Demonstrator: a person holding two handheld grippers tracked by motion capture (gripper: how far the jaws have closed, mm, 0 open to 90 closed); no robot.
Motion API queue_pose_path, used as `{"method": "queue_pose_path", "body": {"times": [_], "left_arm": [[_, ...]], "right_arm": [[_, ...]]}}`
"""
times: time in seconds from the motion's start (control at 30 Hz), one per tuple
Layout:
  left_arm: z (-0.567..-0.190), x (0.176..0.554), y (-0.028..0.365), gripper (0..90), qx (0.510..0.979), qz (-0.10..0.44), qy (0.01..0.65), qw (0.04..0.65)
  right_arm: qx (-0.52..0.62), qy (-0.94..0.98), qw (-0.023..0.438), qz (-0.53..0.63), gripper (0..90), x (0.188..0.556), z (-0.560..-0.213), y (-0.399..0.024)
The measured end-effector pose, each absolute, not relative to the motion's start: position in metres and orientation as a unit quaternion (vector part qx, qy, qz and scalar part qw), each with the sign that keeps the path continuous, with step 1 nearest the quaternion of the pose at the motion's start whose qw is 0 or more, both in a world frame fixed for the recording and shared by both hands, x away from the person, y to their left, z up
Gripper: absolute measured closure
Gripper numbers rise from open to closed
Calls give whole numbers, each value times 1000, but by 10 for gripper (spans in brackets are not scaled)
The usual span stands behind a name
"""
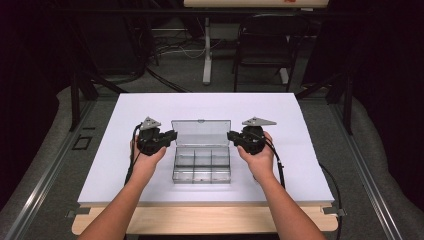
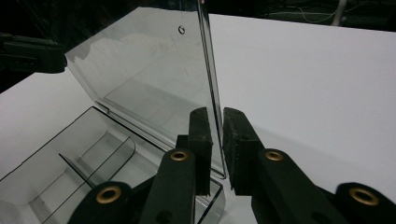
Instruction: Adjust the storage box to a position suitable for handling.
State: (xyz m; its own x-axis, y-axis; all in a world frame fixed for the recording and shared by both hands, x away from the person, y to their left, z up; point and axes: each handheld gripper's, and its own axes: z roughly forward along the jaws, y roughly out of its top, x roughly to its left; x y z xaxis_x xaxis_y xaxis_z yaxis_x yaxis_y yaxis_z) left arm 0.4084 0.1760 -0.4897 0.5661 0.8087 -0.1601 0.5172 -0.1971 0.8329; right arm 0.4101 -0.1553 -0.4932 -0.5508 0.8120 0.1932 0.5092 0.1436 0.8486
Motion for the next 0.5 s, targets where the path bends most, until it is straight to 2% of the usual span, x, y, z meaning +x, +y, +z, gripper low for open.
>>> {"method": "queue_pose_path", "body": {"times": [0.5], "left_arm": [[-502,414,175,783,755,146,447,457]], "right_arm": [[455,744,153,465,803,413,-506,-152]]}}
